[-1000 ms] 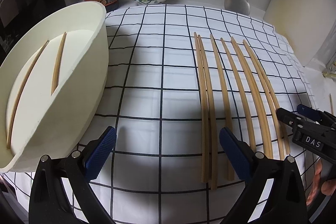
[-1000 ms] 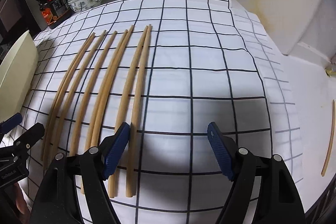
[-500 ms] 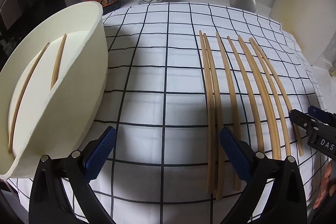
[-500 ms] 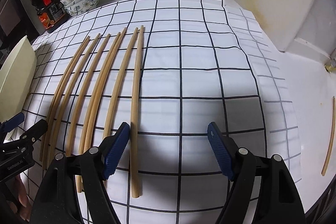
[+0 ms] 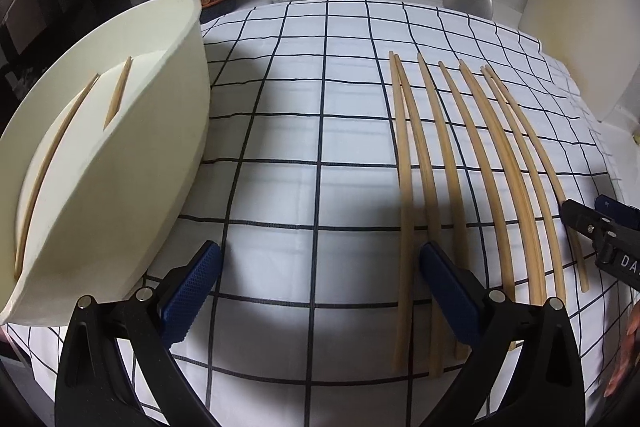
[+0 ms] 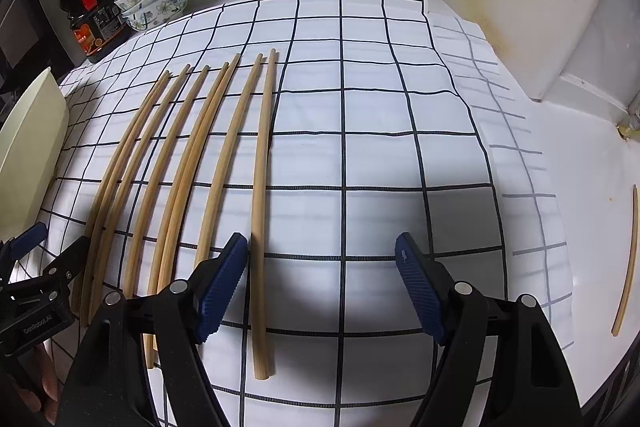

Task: Organize utensils
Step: 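Move both open tools back over the remaining chopsticks, then close the right tool on a chopstick while the left tool grasps another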

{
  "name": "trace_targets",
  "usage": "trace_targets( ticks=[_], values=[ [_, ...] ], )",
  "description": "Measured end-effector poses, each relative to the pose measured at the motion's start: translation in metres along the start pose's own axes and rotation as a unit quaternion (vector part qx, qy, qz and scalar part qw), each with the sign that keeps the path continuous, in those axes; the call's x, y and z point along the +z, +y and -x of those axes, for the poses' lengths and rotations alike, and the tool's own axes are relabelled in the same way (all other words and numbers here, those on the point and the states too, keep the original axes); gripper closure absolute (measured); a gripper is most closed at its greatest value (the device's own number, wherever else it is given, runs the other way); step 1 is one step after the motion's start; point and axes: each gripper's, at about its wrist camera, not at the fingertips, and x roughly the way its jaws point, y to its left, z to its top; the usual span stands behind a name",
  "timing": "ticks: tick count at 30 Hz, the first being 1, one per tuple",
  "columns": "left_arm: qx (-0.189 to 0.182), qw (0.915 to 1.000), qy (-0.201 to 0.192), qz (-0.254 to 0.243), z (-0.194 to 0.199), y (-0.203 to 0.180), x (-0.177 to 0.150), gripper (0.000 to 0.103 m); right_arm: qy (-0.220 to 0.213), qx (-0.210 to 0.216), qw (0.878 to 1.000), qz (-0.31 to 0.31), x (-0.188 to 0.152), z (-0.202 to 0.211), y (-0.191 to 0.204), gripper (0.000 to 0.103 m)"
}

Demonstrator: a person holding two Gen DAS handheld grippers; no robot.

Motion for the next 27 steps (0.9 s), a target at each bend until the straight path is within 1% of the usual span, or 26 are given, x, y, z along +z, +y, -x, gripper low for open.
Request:
trace_targets(
  ticks=[4, 7, 9, 11, 12, 13, 14, 15, 16, 17, 18, 19, 20, 21, 24, 27],
  values=[
    [-0.001, 1.0, -0.001, -0.009, -0.003, -0.007, 0.005, 0.006, -0.008, -0.003, 1.0, 0.006, 0.0, -0.001, 0.003, 0.03],
    [-0.012, 0.9999, -0.001, -0.008, -0.006, -0.007, 0.009, 0.008, -0.018, -0.006, 1.0, 0.019, -0.001, -0.002, 0.01, 0.03],
    [-0.016, 0.9998, -0.003, -0.012, -0.006, -0.009, 0.011, 0.013, -0.026, -0.005, 0.999, 0.025, -0.002, -0.002, 0.015, 0.031],
    [-0.019, 0.9996, -0.004, -0.02, -0.005, -0.014, 0.014, 0.023, -0.036, -0.002, 0.999, 0.028, -0.002, -0.003, 0.017, 0.034],
    [-0.024, 0.9994, -0.004, -0.023, -0.005, -0.015, 0.016, 0.031, -0.039, -0.001, 0.999, 0.029, -0.002, -0.003, 0.018, 0.035],
    [-0.027, 0.9993, -0.004, -0.026, -0.005, -0.017, 0.018, 0.034, -0.042, 0.0, 0.999, 0.031, -0.002, -0.003, 0.019, 0.042],
    [-0.029, 0.9992, -0.004, -0.029, -0.005, -0.019, 0.02, 0.041, -0.045, 0.0, 0.998, 0.033, -0.002, -0.002, 0.02, 0.047],
    [-0.031, 0.999, -0.006, -0.031, -0.005, -0.021, 0.021, 0.049, -0.048, 0.0, 0.998, 0.035, -0.002, -0.001, 0.022, 0.06],
    [-0.033, 0.9989, -0.007, -0.034, -0.004, -0.023, 0.022, 0.053, -0.05, 0.0, 0.998, 0.038, -0.002, -0.001, 0.024, 0.07],
    [-0.037, 0.9986, -0.009, -0.037, -0.004, -0.025, 0.023, 0.064, -0.051, -0.001, 0.998, 0.041, -0.002, 0.0, 0.025, 0.078],
    [-0.04, 0.9983, -0.011, -0.041, -0.003, -0.028, 0.023, 0.076, -0.053, 0.0, 0.998, 0.045, -0.002, -0.001, 0.026, 0.081],
    [-0.042, 0.9981, -0.012, -0.042, -0.002, -0.029, 0.023, 0.081, -0.055, 0.0, 0.997, 0.047, -0.002, -0.001, 0.028, 0.088],
    [-0.045, 0.9979, -0.014, -0.044, -0.002, -0.03, 0.022, 0.091, -0.056, -0.002, 0.997, 0.049, -0.002, -0.001, 0.029, 0.096],
    [-0.048, 0.9978, -0.015, -0.044, -0.002, -0.03, 0.022, 0.096, -0.056, -0.006, 0.997, 0.049, -0.002, -0.001, 0.029, 0.097],
    [-0.053, 0.9975, -0.02, -0.042, -0.001, -0.029, 0.02, 0.096, -0.058, 0.006, 0.998, 0.037, -0.002, -0.001, 0.025, 0.097],
    [-0.063, 0.9971, -0.02, -0.037, 0.0, -0.025, 0.019, 0.096, -0.057, 0.027, 0.998, 0.012, 0.0, 0.0, 0.016, 0.097]
  ],
)
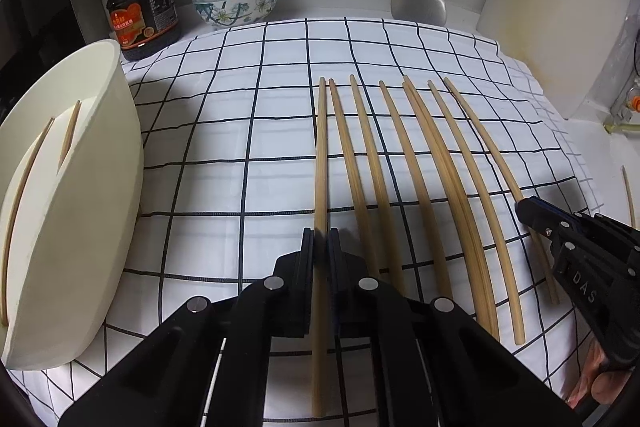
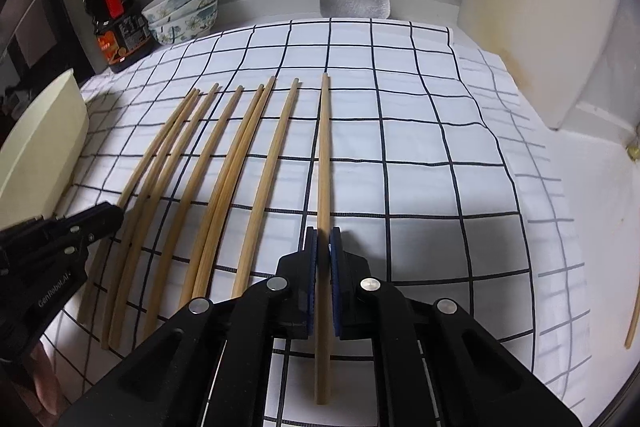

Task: Organize utensils
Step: 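Close the right tool on a chopstick while the left tool grasps another, then lift both chopsticks and carry them over the basin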

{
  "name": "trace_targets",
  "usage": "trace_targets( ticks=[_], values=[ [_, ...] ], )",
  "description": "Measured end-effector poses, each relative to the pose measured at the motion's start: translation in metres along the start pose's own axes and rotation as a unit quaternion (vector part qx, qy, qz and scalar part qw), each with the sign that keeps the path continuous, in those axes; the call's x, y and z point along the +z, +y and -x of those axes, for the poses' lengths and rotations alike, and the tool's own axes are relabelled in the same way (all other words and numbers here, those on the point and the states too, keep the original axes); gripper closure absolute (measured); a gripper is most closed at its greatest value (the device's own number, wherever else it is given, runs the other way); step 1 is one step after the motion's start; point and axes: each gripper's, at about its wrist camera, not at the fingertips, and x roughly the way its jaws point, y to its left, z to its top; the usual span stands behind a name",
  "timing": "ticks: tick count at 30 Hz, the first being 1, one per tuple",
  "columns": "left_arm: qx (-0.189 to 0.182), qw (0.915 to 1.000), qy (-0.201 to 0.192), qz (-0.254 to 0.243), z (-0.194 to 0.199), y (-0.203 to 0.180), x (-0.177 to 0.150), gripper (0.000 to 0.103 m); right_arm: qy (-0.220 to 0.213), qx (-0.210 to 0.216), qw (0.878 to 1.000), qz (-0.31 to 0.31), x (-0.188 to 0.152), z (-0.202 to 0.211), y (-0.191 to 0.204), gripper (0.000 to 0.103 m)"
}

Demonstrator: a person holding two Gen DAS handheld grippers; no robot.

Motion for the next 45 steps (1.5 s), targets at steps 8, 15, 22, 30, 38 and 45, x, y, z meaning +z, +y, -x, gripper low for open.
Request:
trace_targets(
  ticks=[8, 15, 22, 30, 38, 45],
  values=[
    [-0.026, 0.9995, -0.013, 0.014, 0.022, 0.007, -0.003, 0.096, -0.03, 0.038, 0.998, -0.031, 0.007, 0.022, -0.008, 0.097],
    [-0.053, 0.9968, -0.055, 0.025, 0.07, 0.026, 0.005, 0.096, -0.067, 0.078, 0.994, -0.035, 0.014, 0.056, 0.005, 0.097],
    [-0.048, 0.9935, -0.093, 0.046, 0.117, 0.078, 0.007, 0.096, -0.103, 0.128, 0.986, -0.013, 0.024, 0.088, 0.053, 0.097],
    [0.0, 0.989, -0.116, 0.093, 0.147, 0.162, 0.004, 0.096, -0.105, 0.182, 0.977, 0.043, 0.049, 0.094, 0.147, 0.097],
    [0.023, 0.9849, -0.109, 0.133, 0.135, 0.229, -0.007, 0.096, -0.066, 0.203, 0.973, 0.082, 0.058, 0.065, 0.232, 0.097],
    [0.025, 0.985, -0.092, 0.144, 0.119, 0.26, -0.011, 0.096, -0.033, 0.197, 0.973, 0.117, 0.061, 0.04, 0.285, 0.097]
  ],
)
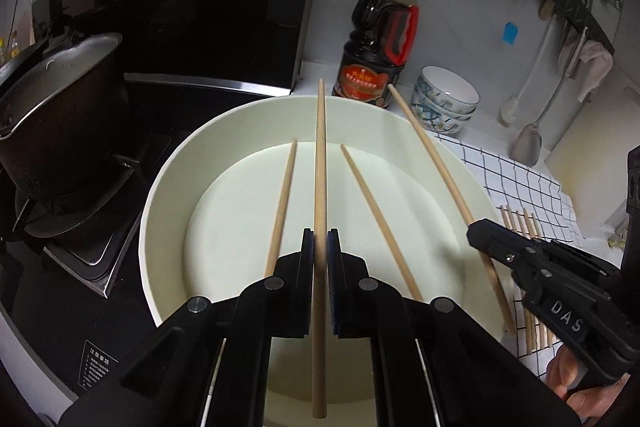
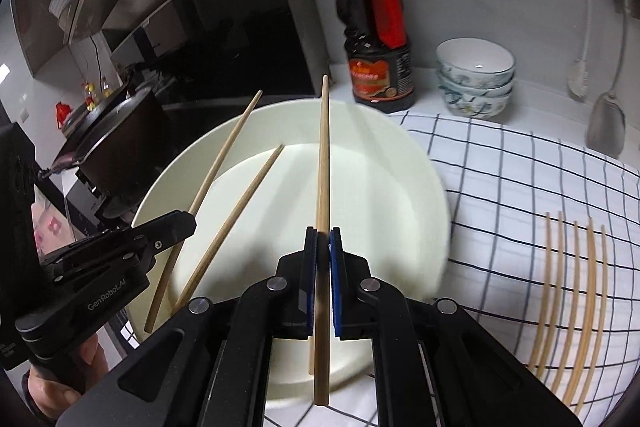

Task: Organize utensils
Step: 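Lift both chopsticks and carry them over the basin, then lower and open the right tool in the basin while the left tool releases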

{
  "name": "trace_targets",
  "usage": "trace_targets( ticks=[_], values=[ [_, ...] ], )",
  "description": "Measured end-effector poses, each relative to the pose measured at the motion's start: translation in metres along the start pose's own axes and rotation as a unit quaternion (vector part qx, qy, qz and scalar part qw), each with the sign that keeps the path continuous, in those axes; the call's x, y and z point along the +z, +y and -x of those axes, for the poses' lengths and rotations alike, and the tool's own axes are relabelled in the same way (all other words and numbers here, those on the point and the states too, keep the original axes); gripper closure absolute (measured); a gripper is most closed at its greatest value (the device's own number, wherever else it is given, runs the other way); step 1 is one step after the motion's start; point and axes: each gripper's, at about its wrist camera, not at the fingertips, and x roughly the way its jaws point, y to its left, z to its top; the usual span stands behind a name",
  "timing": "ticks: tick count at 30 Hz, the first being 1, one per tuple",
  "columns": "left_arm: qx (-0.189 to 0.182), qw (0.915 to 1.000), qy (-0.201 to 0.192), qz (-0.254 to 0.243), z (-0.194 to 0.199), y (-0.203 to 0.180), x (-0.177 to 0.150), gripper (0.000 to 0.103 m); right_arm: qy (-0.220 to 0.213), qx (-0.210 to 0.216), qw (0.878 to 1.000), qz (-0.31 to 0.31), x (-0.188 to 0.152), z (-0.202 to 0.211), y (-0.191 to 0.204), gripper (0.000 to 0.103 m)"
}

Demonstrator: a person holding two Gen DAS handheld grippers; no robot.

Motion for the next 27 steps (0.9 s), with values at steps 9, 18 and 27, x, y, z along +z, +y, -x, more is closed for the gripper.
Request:
trace_targets(
  ticks=[9, 18, 27],
  values=[
    [0.002, 0.9995, 0.03, 0.009, -0.031, 0.012, 0.001, 0.096, 0.034, -0.009, 0.999, 0.004, -0.001, -0.032, 0.011, 0.097],
    [0.011, 0.9989, 0.03, 0.034, -0.031, 0.022, -0.003, 0.063, 0.034, -0.023, 0.999, 0.004, -0.001, -0.028, 0.008, 0.095],
    [0.024, 0.999, -0.012, 0.035, -0.001, 0.017, -0.005, 0.029, 0.012, -0.031, 0.999, 0.001, -0.004, -0.007, 0.0, 0.086]
  ],
)
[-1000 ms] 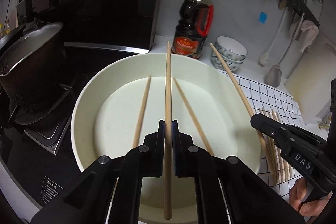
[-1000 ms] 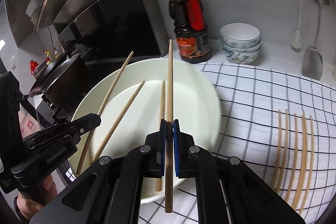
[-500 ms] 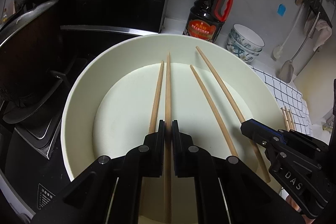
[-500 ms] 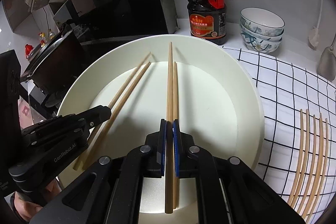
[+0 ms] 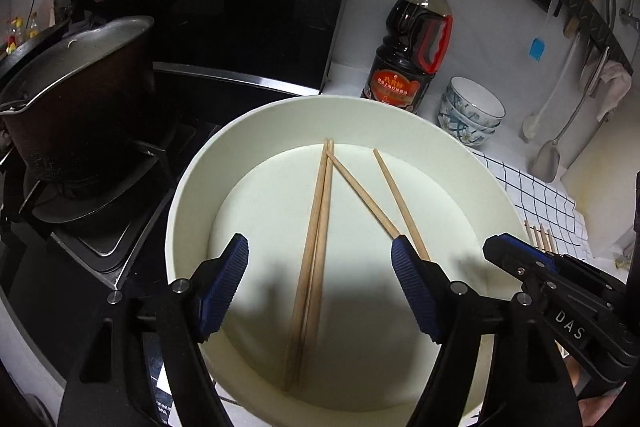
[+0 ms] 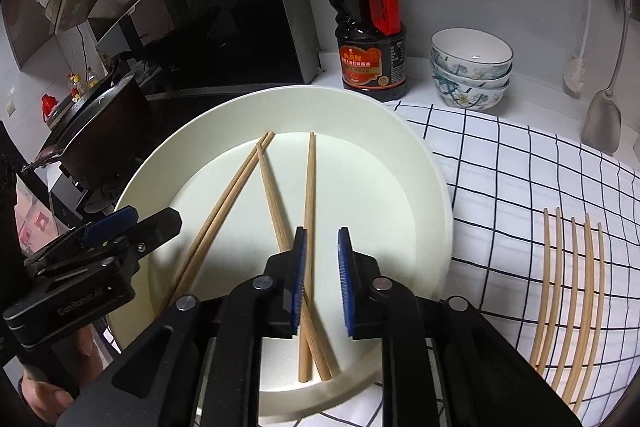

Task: Organize utensils
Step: 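Lower and open the right tool in the basin while the left tool releases, then withdraw both open tools from the basin back over the cloth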

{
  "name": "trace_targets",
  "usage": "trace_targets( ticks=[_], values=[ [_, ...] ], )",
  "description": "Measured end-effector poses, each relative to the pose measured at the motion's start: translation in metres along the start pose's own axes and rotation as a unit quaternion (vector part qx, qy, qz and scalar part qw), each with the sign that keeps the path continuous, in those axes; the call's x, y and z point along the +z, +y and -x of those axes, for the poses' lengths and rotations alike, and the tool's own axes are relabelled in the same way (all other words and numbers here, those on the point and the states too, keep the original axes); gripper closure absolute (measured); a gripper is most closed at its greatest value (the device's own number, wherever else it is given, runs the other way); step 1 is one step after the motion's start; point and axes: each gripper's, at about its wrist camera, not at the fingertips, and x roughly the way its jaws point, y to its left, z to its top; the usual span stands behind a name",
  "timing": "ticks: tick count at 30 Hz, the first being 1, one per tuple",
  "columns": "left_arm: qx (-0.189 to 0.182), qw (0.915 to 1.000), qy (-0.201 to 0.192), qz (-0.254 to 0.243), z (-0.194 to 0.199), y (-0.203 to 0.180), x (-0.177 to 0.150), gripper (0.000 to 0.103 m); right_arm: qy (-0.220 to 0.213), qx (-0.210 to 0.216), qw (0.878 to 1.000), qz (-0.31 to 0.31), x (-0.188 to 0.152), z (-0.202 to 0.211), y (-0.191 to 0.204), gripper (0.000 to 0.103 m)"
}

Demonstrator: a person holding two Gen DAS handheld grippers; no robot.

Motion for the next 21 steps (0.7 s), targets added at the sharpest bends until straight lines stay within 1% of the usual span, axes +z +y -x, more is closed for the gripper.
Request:
trace_targets(
  ticks=[3, 5, 7, 9, 12, 16, 19, 21],
  values=[
    [0.006, 1.0, -0.002, 0.002, 0.004, 0.0, -0.002, 0.028, -0.003, -0.001, 1.0, -0.001, -0.003, 0.005, -0.003, 0.085],
    [0.007, 1.0, -0.002, 0.0, 0.006, -0.001, -0.003, 0.028, -0.005, -0.002, 1.0, -0.003, -0.005, 0.008, -0.006, 0.082],
    [0.009, 1.0, -0.003, -0.001, 0.009, -0.003, -0.006, 0.027, -0.007, 0.0, 1.0, -0.006, -0.007, 0.011, -0.009, 0.081],
    [0.013, 0.9999, -0.004, -0.003, 0.011, -0.005, -0.008, 0.025, -0.009, 0.002, 1.0, -0.009, -0.009, 0.014, -0.011, 0.08],
    [0.016, 0.9998, -0.008, -0.006, 0.016, -0.008, -0.011, 0.023, -0.013, 0.001, 1.0, -0.008, -0.012, 0.019, -0.013, 0.074],
    [0.019, 0.9996, -0.015, -0.016, 0.025, -0.015, -0.015, 0.02, -0.029, -0.007, 1.0, -0.004, -0.016, 0.032, -0.015, 0.064],
    [0.019, 0.9994, -0.021, -0.022, 0.031, -0.021, -0.019, 0.015, -0.038, -0.009, 0.999, -0.008, -0.02, 0.04, -0.021, 0.06],
    [0.018, 0.9992, -0.025, -0.024, 0.035, -0.025, -0.022, 0.012, -0.042, -0.011, 0.999, -0.011, -0.023, 0.046, -0.025, 0.056]
  ],
)
